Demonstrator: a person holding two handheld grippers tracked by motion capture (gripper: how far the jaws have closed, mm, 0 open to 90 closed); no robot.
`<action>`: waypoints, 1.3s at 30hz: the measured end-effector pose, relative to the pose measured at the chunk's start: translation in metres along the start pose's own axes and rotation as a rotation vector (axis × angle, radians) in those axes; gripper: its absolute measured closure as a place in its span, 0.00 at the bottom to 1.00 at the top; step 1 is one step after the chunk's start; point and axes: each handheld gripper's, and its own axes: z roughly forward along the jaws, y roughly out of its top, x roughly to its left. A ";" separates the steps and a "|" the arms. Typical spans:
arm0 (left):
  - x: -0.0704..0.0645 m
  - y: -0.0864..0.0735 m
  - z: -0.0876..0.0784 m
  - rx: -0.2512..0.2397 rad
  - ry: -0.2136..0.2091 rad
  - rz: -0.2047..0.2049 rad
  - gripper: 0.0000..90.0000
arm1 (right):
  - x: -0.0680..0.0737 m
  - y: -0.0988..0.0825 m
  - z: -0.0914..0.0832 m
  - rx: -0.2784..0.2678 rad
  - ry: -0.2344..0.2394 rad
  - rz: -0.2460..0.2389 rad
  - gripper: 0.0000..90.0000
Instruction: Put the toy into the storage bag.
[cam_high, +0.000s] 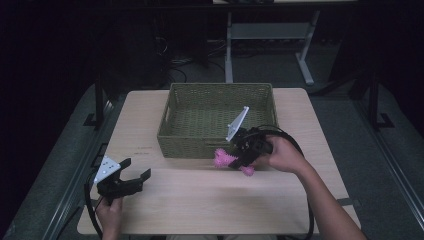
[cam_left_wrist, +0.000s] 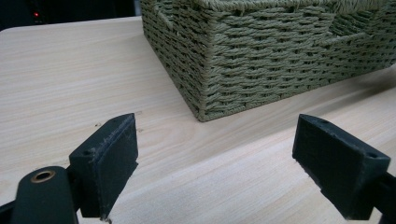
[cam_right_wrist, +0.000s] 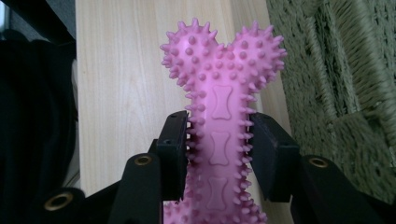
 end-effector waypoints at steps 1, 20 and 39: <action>0.000 0.000 0.000 -0.001 0.001 -0.001 0.15 | -0.001 0.001 -0.001 -0.001 -0.001 -0.004 0.65; 0.000 0.000 0.000 0.000 0.002 0.002 0.15 | -0.011 0.013 -0.029 -0.013 -0.026 -0.005 0.65; 0.000 0.000 0.000 0.000 0.003 0.003 0.15 | -0.033 0.024 -0.055 -0.043 -0.037 0.008 0.65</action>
